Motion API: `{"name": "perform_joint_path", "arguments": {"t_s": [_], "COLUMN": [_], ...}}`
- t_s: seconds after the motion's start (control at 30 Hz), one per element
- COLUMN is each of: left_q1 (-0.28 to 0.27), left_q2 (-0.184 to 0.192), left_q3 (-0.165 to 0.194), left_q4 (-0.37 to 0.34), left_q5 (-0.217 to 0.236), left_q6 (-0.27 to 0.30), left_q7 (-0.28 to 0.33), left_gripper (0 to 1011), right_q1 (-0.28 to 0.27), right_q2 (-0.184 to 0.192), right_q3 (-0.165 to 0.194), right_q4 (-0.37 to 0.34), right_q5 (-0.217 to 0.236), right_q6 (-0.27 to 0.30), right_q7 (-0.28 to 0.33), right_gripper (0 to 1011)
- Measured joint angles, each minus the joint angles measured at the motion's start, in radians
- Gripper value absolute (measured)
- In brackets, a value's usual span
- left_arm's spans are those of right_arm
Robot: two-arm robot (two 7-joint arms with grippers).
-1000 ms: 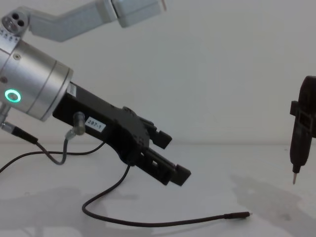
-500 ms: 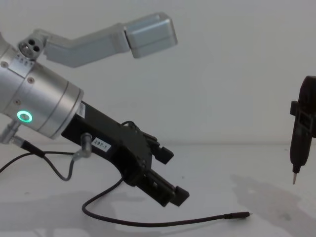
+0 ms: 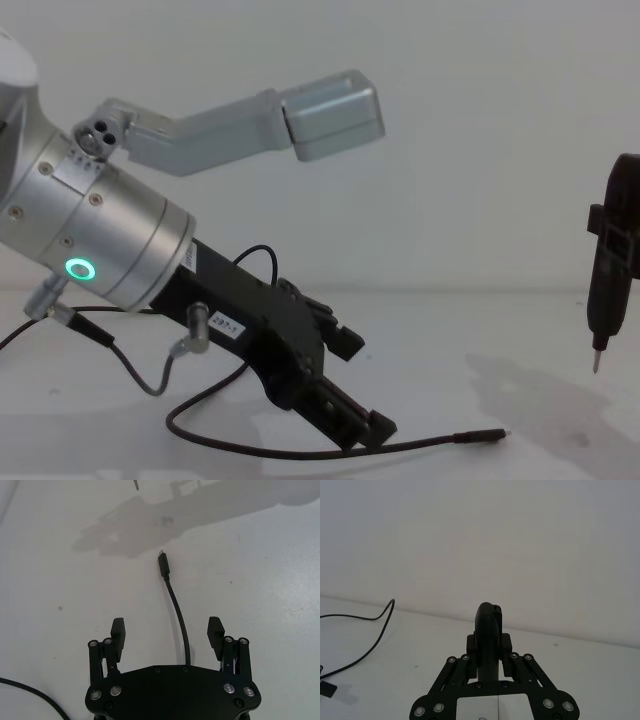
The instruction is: Pick up the data cable with the one hand.
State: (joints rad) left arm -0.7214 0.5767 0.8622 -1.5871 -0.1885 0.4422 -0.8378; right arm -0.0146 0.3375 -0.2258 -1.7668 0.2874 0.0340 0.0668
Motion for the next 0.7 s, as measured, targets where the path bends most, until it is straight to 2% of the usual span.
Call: {"name": "perform_joint_path", "arguments": {"t_s": [0.7], "left_q1": [-0.005], "left_q2": [-0.034], "left_q3": [0.034], "left_q4": [0.044], "left_q5": [0.015], "left_q6": [0.052], "left_q7": [0.014], "left_gripper": [1001], "right_q1": [0.000], "right_q2": [0.000], "right_q3": [0.000], "right_q4": [0.000], "right_q5": [0.000], "right_q6": [0.000], "right_q7": [0.000], "right_gripper": [268]}}
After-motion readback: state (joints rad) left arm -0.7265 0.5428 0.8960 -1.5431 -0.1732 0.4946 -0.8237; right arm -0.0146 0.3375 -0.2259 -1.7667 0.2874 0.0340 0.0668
